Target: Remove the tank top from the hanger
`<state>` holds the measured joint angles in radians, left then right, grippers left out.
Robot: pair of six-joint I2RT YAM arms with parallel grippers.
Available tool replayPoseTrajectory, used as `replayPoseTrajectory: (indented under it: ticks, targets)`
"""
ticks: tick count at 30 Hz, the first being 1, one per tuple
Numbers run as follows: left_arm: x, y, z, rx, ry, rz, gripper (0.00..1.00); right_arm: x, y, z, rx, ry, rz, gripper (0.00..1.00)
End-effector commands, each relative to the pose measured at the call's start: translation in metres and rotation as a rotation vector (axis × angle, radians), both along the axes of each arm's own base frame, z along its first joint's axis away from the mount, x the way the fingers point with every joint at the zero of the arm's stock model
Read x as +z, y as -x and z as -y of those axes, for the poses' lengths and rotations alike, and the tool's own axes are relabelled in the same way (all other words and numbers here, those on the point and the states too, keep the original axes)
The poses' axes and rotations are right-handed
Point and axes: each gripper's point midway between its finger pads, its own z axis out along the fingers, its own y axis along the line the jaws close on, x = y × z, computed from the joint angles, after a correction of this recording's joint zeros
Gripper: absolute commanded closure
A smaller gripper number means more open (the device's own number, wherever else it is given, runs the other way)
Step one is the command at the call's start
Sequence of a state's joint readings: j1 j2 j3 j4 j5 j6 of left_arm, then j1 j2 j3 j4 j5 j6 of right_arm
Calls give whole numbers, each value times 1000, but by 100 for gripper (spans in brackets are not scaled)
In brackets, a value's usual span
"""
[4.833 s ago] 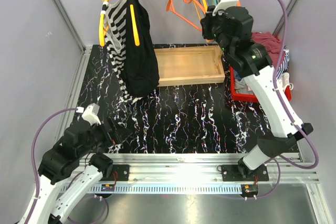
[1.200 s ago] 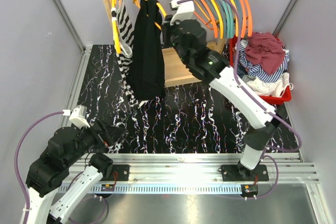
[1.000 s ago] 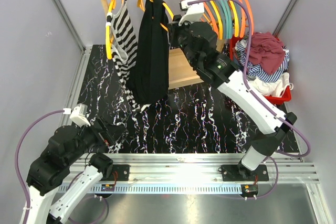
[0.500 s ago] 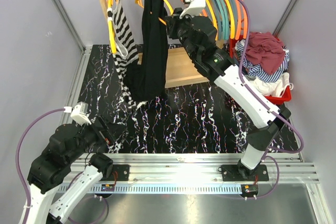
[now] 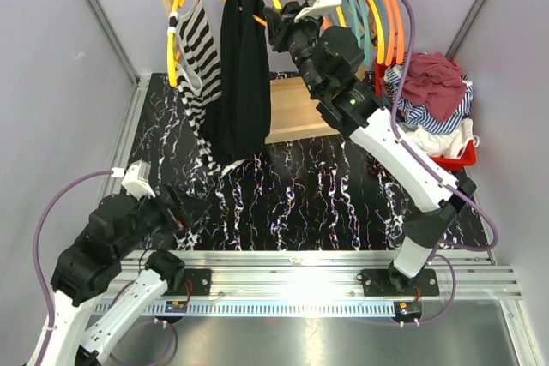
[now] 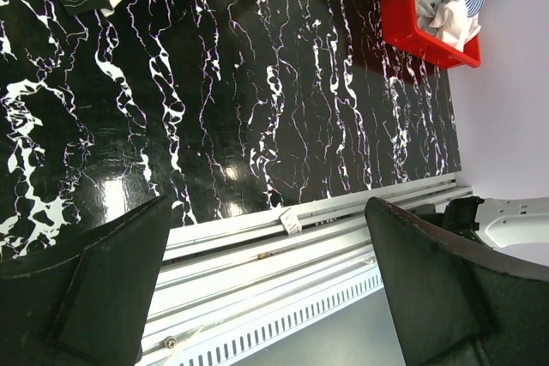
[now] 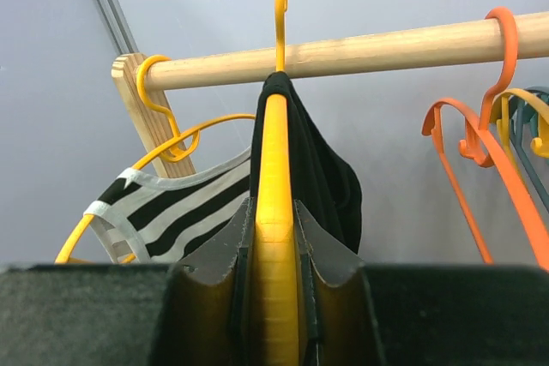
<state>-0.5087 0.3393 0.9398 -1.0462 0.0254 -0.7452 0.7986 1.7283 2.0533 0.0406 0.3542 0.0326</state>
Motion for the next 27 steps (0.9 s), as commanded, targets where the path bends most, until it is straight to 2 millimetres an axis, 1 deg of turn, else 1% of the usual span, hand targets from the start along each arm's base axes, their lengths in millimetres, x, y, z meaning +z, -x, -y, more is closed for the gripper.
replayPoseTrajectory:
  ticks: [1, 2, 3, 4, 5, 6, 7, 8, 9, 10, 11, 12, 13, 14, 15, 16, 17, 18, 19, 20, 21, 22, 23, 24, 25, 26, 27]
  targets:
    - [10, -11, 5, -13, -4, 49, 1, 76, 35, 37, -16, -146, 166, 100]
    - [11, -11, 5, -13, -5, 52, 1, 76, 37, 39, -12, -157, 169, 100]
    - [10, -11, 5, -12, -7, 52, 1, 67, 36, 36, -5, -154, 164, 100]
    - [10, -11, 5, -13, -10, 52, 1, 75, 46, 44, 5, -171, 181, 100]
    - [10, -12, 4, -10, -9, 53, 1, 75, 51, 45, 24, -179, 187, 100]
    - [10, -12, 4, -10, -11, 52, 1, 68, 52, 44, 34, -174, 180, 100]
    - [12, -12, 4, -11, -10, 60, 1, 78, 65, 55, 45, -201, 197, 100]
    - [12, -12, 4, -13, -12, 62, 1, 81, 71, 59, 51, -211, 210, 100]
    - [12, -13, 5, -14, -16, 62, 1, 73, 72, 60, 52, -201, 197, 100]
    - [14, -14, 5, -16, -13, 69, 1, 79, 82, 70, 54, -218, 203, 100]
    - [15, -15, 6, -19, -18, 72, 1, 80, 85, 74, 53, -220, 201, 100]
    - [17, -15, 7, -24, -17, 77, 1, 74, 87, 75, 56, -201, 180, 100]
    - [20, -17, 8, -29, -14, 88, 1, 77, 94, 82, 60, -206, 176, 100]
    - [23, -17, 9, -37, -21, 99, 1, 69, 97, 82, 74, -180, 145, 100]
    - [30, -19, 10, -42, -20, 115, 1, 61, 100, 83, 84, -169, 122, 100]
    - [38, -20, 12, -55, -11, 140, 1, 67, 114, 94, 101, -192, 123, 100]
    - [43, -21, 13, -68, -25, 162, 1, 51, 118, 92, 127, -158, 82, 100]
    - [50, -25, 17, -86, -27, 181, 1, 58, 136, 105, 150, -177, 88, 100]
    - [62, -26, 19, -100, -23, 212, 1, 53, 144, 106, 183, -172, 58, 100]
    - [65, -32, 23, -122, -51, 221, 1, 40, 151, 109, 197, -128, -6, 100]
    - [73, -35, 26, -140, -54, 241, 1, 41, 164, 118, 214, -119, -22, 100]
    - [89, -35, 32, -174, -39, 282, 1, 37, 173, 122, 236, -105, -54, 100]
    - [94, -42, 39, -206, -59, 288, 1, 25, 186, 129, 253, -52, -123, 100]
    - [105, -42, 47, -249, -45, 315, 1, 24, 199, 139, 264, -42, -142, 100]
    - [119, -47, 54, -276, -49, 341, 1, 14, 215, 149, 286, -2, -202, 100]
    - [131, -43, 56, -298, -37, 376, 1, 9, 223, 157, 287, 7, -236, 100]
    - [136, -49, 65, -334, -30, 376, 1, 6, 232, 166, 284, 10, -268, 100]
